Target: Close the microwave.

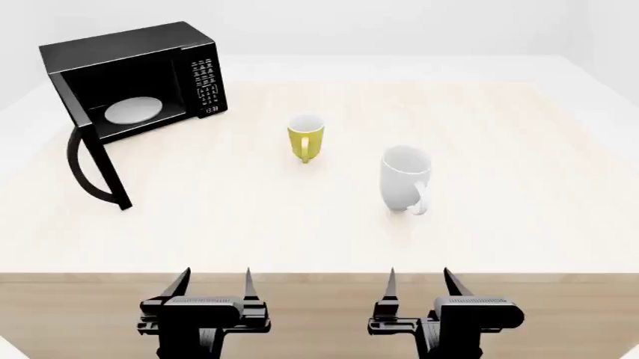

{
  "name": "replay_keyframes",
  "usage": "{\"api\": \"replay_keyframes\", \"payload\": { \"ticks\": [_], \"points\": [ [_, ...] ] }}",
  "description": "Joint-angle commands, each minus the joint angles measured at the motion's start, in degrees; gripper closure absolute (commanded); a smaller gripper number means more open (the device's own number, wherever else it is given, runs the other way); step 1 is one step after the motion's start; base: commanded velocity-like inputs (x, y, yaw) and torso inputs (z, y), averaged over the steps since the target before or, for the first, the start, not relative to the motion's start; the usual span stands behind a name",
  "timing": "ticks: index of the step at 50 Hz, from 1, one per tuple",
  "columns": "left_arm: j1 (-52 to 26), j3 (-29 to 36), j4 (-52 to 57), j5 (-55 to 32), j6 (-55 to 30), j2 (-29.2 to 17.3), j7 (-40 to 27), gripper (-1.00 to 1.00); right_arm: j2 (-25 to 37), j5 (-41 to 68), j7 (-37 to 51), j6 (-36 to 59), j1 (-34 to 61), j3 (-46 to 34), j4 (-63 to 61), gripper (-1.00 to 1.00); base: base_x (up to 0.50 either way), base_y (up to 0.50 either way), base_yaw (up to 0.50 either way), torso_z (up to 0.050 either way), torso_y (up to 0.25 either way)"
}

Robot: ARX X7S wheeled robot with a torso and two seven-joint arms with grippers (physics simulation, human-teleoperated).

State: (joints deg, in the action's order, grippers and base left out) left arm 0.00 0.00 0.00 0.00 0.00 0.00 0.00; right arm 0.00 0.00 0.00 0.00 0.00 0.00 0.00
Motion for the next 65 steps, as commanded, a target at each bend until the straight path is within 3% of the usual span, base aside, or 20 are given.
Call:
{"api": "replay_keyframes", "payload": {
  "ticks": [1, 13, 15, 16, 20, 50, 65],
  "points": [
    [0.1, 1.0, 0.5, -1.1, -0.5, -0.9, -0.9, -1.0, 0.8, 1.4, 1.1, 0.1, 0.5, -0.9, 0.7, -1.0, 0.0, 0.0, 0.0, 0.0, 0.0],
    [0.3, 3.3, 0.7, -2.7, -0.4, -3.0, -3.0, -1.0, 2.8, 4.2, 2.9, 0.1, -0.5, -3.0, -1.6, -1.0, 0.0, 0.0, 0.0, 0.0, 0.0],
    [4.5, 1.9, 17.9, -3.7, -17.6, -5.2, -4.1, -1.0, 4.6, 6.4, 4.0, 15.7, -2.7, -2.5, -18.8, -1.0, 0.0, 0.0, 0.0, 0.0, 0.0],
    [4.6, 2.0, 25.3, -3.7, -18.3, -5.3, -4.2, -1.0, 4.8, 6.5, 4.1, 16.1, -2.7, -2.5, -22.3, -1.0, 0.0, 0.0, 0.0, 0.0, 0.0],
    [5.0, 2.1, 28.8, -4.2, -20.6, -5.8, -4.6, -1.0, 5.1, 7.1, 4.5, 17.4, -2.9, -2.7, -24.0, -1.0, 0.0, 0.0, 0.0, 0.0, 0.0],
    [6.8, 4.5, 44.3, -4.2, -31.4, -8.6, -7.9, -1.0, 7.8, 12.7, 7.1, 25.1, -4.5, -2.4, -38.2, -1.0, 0.0, 0.0, 0.0, 0.0, 0.0],
    [7.0, 4.9, 46.2, -4.7, -32.3, -9.4, -8.8, -1.0, 9.1, 13.1, 8.4, 25.2, -4.6, -2.3, -41.0, -1.0, 0.0, 0.03, 0.0, 0.0, 0.0]
  ]
}}
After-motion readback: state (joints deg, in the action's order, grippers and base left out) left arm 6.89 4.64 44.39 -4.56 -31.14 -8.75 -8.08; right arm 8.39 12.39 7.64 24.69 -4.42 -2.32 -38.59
